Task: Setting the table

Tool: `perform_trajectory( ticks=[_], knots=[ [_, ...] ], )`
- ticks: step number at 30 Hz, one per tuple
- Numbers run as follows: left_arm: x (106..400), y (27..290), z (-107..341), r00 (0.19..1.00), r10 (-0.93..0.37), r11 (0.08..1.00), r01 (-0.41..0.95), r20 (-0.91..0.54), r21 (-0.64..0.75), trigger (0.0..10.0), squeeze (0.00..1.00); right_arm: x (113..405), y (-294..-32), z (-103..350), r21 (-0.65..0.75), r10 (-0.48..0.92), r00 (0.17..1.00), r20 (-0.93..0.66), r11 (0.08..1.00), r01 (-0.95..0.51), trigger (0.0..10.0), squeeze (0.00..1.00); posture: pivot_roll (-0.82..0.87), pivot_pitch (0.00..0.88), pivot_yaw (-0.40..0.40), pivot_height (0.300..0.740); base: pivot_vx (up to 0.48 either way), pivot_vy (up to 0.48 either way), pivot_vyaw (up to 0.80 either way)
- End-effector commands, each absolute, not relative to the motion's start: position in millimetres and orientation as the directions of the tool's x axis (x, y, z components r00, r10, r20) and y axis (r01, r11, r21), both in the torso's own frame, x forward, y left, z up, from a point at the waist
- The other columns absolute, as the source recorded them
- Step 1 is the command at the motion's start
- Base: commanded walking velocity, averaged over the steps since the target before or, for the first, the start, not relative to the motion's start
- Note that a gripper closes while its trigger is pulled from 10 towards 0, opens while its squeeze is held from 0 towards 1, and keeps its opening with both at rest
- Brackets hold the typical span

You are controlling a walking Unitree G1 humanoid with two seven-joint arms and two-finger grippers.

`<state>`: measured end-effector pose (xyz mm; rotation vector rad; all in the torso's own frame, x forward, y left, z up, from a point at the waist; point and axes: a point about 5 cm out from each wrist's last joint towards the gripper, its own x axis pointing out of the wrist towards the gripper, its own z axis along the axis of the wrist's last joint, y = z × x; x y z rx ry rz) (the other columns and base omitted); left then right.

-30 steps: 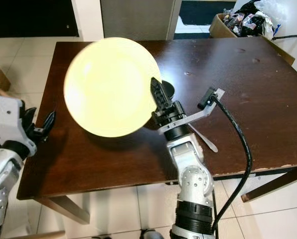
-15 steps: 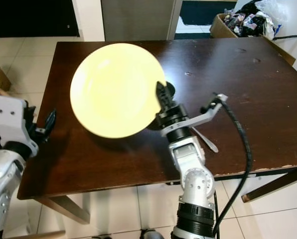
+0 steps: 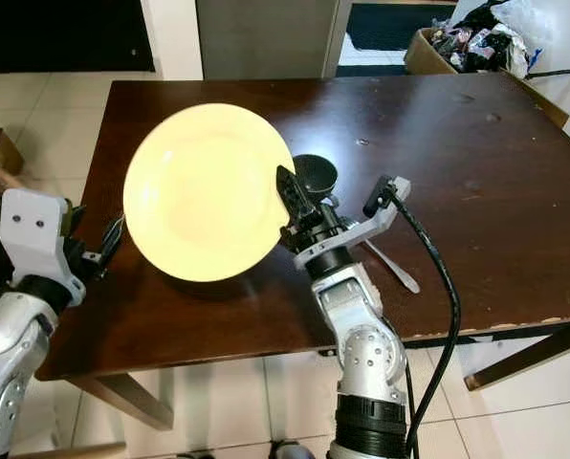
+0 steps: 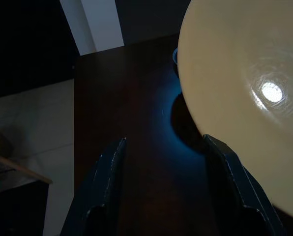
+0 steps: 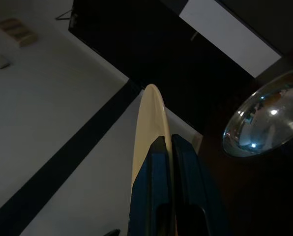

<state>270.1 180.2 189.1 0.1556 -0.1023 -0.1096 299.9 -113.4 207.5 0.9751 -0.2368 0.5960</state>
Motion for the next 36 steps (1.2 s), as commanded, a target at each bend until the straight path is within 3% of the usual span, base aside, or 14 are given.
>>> perform_trajectory(
  ticks=[1,20,36],
  knots=[
    [268.7,178.2,189.6,0.988,-0.127,0.982,0.113,0.088,0.148,10.0,0.0,296.7,-113.6,209.3,0.696,0.369,0.803,0.468,0.405,-0.592,10.0,0.0,-0.03,0.068,0.032,0.74,0.0,0.0,0.0],
    [266.7,176.0,190.1,0.986,-0.14,0.982,0.126,0.088,0.141,10.0,0.0,295.1,-107.7,207.3,0.684,0.397,0.797,0.455,0.417,-0.598,10.0,0.0,-0.02,0.072,0.033,0.74,0.0,0.0,0.0],
    [265.2,175.8,190.2,0.985,-0.149,0.979,0.135,0.082,0.154,10.0,0.0,295.1,-103.4,205.5,0.681,0.41,0.792,0.452,0.415,-0.603,10.0,0.0,-0.02,0.072,0.039,0.74,-0.369,0.0,0.0]
  ],
)
